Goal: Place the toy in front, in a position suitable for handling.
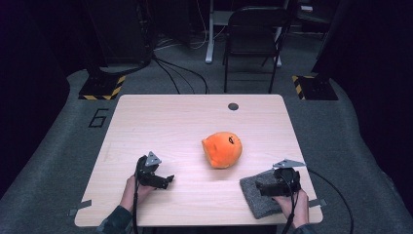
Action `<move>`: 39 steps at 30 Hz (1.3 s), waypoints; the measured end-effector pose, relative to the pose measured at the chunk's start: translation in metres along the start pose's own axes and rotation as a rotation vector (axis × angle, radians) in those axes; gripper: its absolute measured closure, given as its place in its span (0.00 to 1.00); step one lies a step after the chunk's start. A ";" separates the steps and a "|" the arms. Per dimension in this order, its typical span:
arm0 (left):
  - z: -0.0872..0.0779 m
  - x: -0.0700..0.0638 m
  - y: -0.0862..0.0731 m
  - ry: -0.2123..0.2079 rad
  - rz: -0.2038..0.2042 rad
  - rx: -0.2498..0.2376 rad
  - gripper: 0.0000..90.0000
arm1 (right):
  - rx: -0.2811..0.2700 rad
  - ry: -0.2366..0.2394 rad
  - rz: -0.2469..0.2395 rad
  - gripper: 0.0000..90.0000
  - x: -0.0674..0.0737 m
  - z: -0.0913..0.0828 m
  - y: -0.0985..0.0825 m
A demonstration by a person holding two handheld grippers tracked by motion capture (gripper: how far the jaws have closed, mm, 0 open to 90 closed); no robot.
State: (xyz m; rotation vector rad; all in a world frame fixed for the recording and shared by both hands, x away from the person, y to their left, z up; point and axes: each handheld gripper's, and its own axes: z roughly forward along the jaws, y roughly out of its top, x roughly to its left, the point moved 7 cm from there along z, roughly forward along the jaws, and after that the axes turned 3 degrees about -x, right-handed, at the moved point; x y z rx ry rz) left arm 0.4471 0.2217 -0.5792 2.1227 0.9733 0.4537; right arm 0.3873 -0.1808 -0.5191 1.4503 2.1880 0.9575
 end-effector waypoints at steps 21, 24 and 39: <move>0.000 0.000 0.000 0.000 0.002 0.001 0.00 | 0.131 -0.055 -0.044 0.35 -0.007 0.020 -0.040; 0.000 0.000 0.000 0.001 0.002 0.001 0.00 | 0.118 -0.057 -0.047 0.49 -0.008 0.018 -0.041; 0.000 0.000 0.000 0.000 -0.001 0.000 0.00 | -0.005 -0.080 0.007 0.87 -0.027 -0.004 -0.020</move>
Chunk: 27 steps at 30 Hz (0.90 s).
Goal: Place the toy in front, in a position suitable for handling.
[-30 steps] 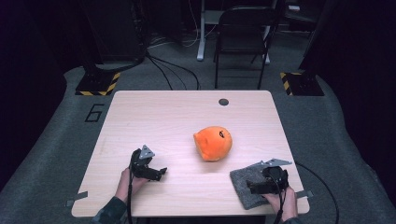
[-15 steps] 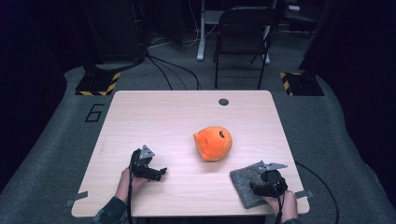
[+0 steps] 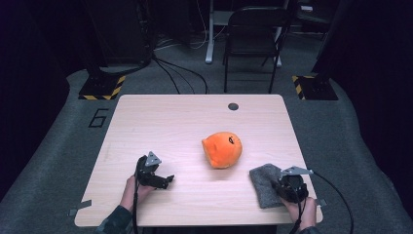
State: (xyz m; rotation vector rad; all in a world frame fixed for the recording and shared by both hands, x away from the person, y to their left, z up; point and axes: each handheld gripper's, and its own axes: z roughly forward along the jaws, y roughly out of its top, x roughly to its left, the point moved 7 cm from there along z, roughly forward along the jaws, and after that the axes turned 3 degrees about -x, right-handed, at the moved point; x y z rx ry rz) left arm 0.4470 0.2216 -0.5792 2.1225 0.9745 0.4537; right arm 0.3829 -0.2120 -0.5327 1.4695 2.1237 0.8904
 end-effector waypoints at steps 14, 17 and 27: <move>0.000 0.000 0.000 0.003 -0.003 0.000 0.00 | -0.029 -0.073 0.020 0.86 -0.062 0.028 0.051; 0.000 0.000 0.000 0.003 -0.003 0.000 0.00 | 0.016 -0.090 -0.005 0.84 -0.071 0.049 0.053; -0.001 -0.001 -0.001 0.015 -0.013 0.001 0.00 | -0.022 -0.134 0.061 0.22 -0.079 0.042 0.044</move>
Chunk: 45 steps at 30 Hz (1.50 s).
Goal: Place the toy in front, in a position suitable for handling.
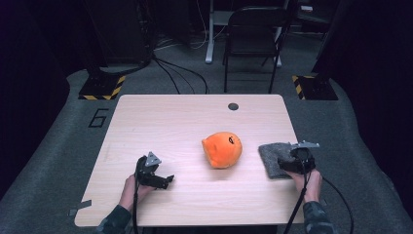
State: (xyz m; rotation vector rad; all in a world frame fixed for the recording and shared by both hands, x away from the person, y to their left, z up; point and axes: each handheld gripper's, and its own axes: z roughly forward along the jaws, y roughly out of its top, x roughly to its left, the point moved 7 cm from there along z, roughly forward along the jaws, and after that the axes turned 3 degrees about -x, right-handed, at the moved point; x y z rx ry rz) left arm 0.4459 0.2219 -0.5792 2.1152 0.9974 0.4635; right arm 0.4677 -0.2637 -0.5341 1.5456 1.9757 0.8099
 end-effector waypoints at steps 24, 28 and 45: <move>-0.012 -0.046 0.114 -0.042 -0.022 -0.180 0.02 | -0.096 0.127 0.017 0.11 0.023 -0.079 -0.032; 0.002 -0.063 0.131 -0.058 -0.005 -0.175 0.02 | -0.093 0.133 0.017 0.12 0.025 -0.078 -0.033; 0.047 -0.112 0.175 -0.128 0.098 -0.156 0.06 | -0.079 0.161 0.006 0.13 0.031 -0.071 -0.031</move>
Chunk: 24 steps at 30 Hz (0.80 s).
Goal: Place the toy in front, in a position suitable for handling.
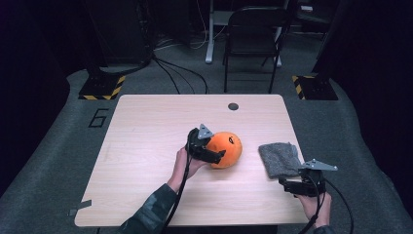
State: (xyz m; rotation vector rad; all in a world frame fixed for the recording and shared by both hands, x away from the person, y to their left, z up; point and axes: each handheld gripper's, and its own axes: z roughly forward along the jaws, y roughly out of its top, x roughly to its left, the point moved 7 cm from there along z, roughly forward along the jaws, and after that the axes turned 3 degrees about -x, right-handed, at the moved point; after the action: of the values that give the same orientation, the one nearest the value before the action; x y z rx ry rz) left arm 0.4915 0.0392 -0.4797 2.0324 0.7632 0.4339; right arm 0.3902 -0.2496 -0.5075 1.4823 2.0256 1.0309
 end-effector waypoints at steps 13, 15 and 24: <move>0.028 0.001 -0.018 0.018 0.017 0.066 0.19 | 0.010 0.003 0.025 0.13 -0.005 -0.002 -0.005; 0.028 0.002 -0.020 0.023 0.007 0.069 0.25 | 0.014 0.003 0.028 0.13 -0.006 -0.002 -0.005; 0.029 -0.001 -0.028 0.014 0.032 0.014 0.67 | 0.010 0.020 0.029 0.14 -0.006 0.000 -0.002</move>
State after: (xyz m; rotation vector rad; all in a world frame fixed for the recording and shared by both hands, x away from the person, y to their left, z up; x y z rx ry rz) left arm 0.4971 0.0316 -0.5187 2.0593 0.7451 0.4624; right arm 0.3907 -0.2561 -0.5097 1.5167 2.0315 1.0532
